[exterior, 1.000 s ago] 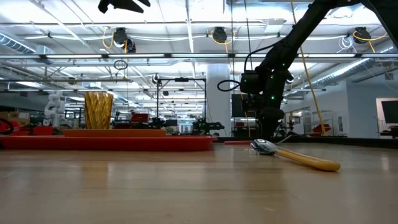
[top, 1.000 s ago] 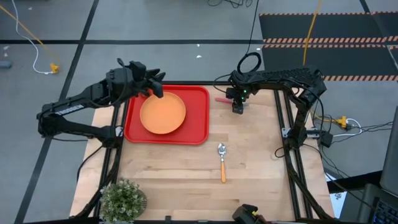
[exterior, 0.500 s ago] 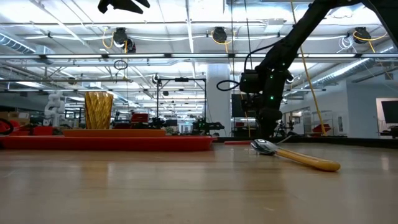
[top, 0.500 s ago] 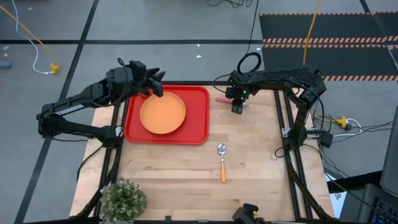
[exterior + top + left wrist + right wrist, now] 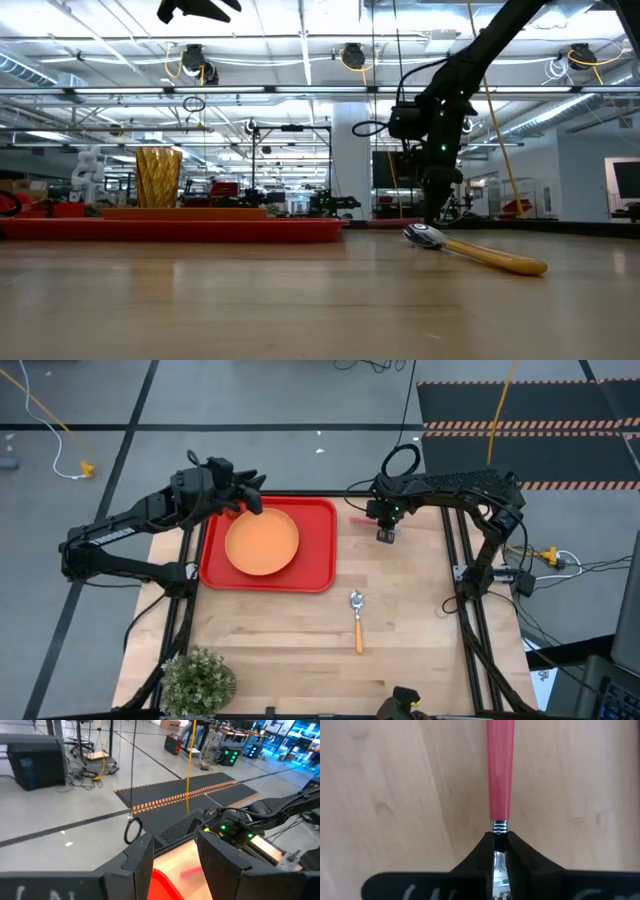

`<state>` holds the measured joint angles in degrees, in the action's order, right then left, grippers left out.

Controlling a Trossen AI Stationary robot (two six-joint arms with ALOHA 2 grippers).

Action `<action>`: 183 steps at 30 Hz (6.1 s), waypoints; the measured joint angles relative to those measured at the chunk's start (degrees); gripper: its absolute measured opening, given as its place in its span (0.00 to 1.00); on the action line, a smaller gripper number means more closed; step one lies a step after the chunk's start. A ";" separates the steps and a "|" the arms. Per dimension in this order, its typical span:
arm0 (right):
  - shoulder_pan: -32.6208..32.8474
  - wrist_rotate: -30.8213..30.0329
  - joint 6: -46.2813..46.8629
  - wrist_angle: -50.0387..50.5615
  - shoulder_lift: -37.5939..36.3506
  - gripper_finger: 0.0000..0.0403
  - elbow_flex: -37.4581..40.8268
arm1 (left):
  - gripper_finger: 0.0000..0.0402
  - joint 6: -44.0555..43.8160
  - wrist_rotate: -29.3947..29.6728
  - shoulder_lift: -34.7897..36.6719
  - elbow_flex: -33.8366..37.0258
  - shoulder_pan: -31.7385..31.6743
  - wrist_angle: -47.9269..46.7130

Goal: Pick and place plate/cup/fork/spoon on tray
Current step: Put the pink fork on the red serving tray to the right of the orange plate

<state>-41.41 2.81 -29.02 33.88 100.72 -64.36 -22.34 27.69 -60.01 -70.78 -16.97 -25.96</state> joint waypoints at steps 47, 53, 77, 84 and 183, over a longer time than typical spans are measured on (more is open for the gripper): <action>35.22 -19.47 17.44 -22.66 -15.47 0.02 -0.31 | 0.78 -36.23 -44.80 -15.30 -0.04 -7.08 -11.25; 35.06 -20.99 17.43 -22.50 -15.47 0.02 -0.31 | 0.70 -37.58 -43.88 -18.41 -0.02 -6.51 -5.71; 34.15 -22.69 16.14 -21.28 -15.47 0.02 -0.31 | 0.31 -41.64 -44.18 -23.28 -0.02 -5.44 2.68; 33.81 -22.79 14.39 -21.37 -15.47 0.02 -0.31 | 0.15 -40.59 -43.80 -23.28 -0.02 -5.49 2.58; 16.48 -16.68 83.87 -78.22 -20.82 0.03 -0.26 | 0.08 -13.17 -16.64 -26.27 0.00 -1.31 58.65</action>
<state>-24.93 -13.87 54.85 -44.34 79.90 -64.62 -35.51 11.04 -86.28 -70.78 -18.28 32.69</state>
